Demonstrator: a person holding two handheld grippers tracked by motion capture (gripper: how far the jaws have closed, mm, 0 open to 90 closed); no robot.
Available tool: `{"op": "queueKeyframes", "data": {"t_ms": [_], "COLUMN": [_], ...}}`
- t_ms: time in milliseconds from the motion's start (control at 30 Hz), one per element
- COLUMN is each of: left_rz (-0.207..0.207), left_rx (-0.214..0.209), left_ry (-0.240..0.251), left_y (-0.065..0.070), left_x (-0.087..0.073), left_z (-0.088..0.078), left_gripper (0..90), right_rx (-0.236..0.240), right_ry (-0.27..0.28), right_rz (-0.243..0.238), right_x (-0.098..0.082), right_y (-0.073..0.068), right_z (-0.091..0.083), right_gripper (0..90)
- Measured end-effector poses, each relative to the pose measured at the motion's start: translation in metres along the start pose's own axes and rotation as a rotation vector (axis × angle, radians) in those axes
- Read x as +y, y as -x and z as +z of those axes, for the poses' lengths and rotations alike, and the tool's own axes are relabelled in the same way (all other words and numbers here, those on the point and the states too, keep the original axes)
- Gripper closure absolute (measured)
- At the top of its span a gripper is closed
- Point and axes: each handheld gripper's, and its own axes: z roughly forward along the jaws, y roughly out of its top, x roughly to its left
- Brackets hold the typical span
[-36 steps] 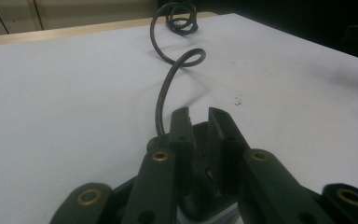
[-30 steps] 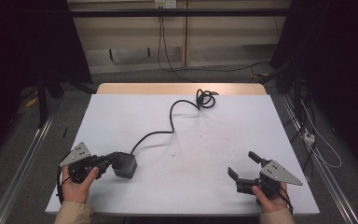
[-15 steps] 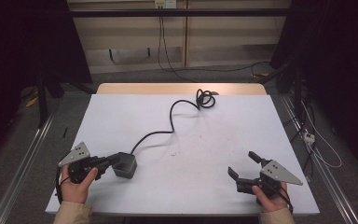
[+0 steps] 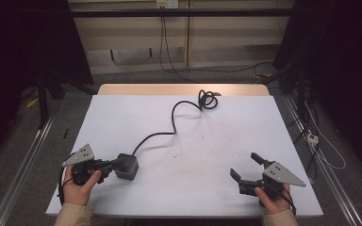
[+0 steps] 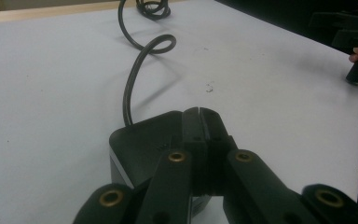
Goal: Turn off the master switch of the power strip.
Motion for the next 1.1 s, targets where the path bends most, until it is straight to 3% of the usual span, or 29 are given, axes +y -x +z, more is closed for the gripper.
{"op": "queueKeyframes", "data": {"t_ms": [400, 1100], "left_rz": [-0.001, -0.004], "left_rx": [-0.003, 0.032], "left_ry": [-0.038, -0.052], "left_y": [-0.0003, -0.0021], "left_x": [-0.0012, -0.0024], "left_z": [0.0024, 0.0027], "left_gripper": [90.0, 90.0], "right_rx": [0.0, 0.003], "right_ry": [0.0, 0.004], "right_rz": [0.0, -0.004], "right_x": [0.0, 0.0002], "right_y": [0.0, -0.0001], "right_z": [0.0001, 0.0002], "right_gripper": [3.8, 3.8]}}
